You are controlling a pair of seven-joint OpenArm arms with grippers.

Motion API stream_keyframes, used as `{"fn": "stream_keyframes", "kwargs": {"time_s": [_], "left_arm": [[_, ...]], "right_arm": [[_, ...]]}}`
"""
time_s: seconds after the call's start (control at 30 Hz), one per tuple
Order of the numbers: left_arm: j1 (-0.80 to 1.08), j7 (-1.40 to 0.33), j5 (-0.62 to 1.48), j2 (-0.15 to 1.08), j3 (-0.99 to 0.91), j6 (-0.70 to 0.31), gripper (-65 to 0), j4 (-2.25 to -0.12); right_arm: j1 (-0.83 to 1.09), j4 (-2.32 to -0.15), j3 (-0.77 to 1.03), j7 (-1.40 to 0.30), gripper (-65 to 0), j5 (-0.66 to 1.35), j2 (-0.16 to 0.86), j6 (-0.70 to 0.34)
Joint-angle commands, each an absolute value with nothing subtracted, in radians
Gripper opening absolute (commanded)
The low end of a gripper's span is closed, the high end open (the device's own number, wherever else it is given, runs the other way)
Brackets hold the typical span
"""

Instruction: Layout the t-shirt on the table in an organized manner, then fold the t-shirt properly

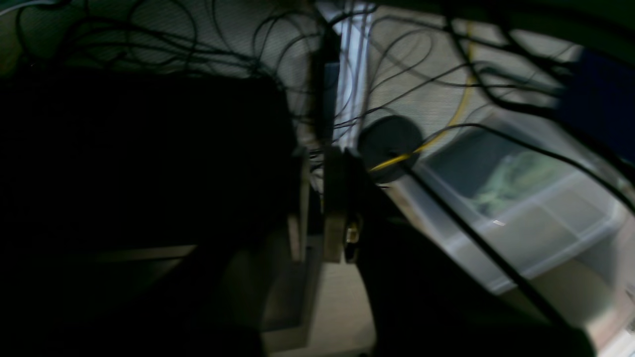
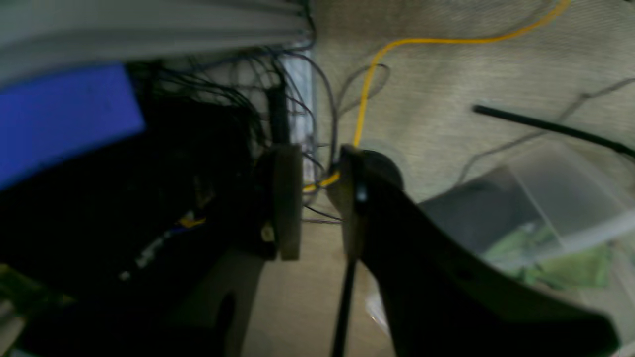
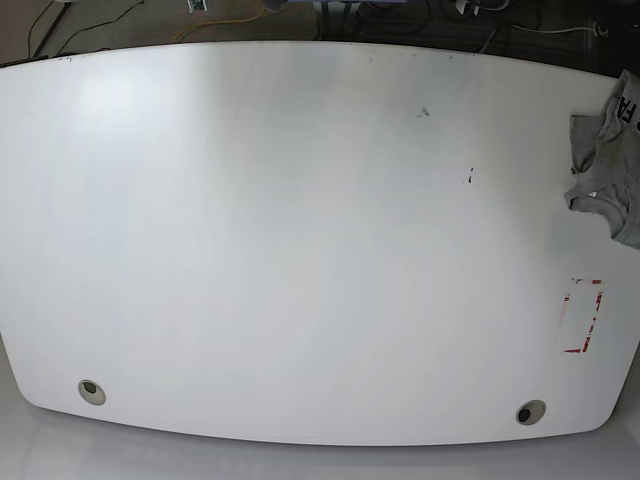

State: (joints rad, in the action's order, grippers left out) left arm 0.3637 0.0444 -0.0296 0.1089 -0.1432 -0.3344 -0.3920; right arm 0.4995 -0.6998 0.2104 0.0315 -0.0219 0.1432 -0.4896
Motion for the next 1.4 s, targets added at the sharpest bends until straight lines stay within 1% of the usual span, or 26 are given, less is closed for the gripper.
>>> {"fn": "stream_keyframes", "kwargs": {"time_s": [0.0,0.27,0.43,0.53,0.73,0.93,1.17,1.37], "left_arm": [[0.331,0.071,-0.027,0.111,-0.124,-0.320,-60.8,-0.323],[0.257,0.079,-0.027,0.110,-0.068,-0.265,-60.8,-0.211],[0.243,0.077,-0.025,0.108,-0.050,-0.177,-60.8,-0.203],[0.234,0.077,-0.025,0.108,-0.048,-0.145,-60.8,-0.203],[0.205,0.073,-0.027,0.108,-0.048,-0.142,-60.8,-0.199],[0.203,0.039,-0.027,0.108,-0.048,-0.142,-60.8,-0.199],[0.203,0.035,-0.027,0.108,-0.048,-0.142,-60.8,-0.199],[0.203,0.035,-0.027,0.108,-0.048,-0.142,-60.7,-0.199]], "right_arm": [[0.476,-0.661,0.213,0.041,-52.8,-0.039,0.150,-0.495],[0.367,-0.518,0.216,0.042,-52.8,-0.143,0.140,-0.403],[0.305,-0.435,0.216,0.039,-52.6,-0.150,0.139,-0.377],[0.269,-0.395,0.216,0.038,-52.3,-0.153,0.128,-0.360],[0.226,-0.335,0.214,0.038,-52.2,-0.153,0.124,-0.328],[0.216,-0.328,0.214,0.019,-52.0,-0.160,0.120,-0.326],[0.208,-0.329,0.214,0.018,-52.0,-0.234,0.090,-0.326],[0.208,-0.329,0.216,0.018,-52.0,-0.282,0.084,-0.326]]}}
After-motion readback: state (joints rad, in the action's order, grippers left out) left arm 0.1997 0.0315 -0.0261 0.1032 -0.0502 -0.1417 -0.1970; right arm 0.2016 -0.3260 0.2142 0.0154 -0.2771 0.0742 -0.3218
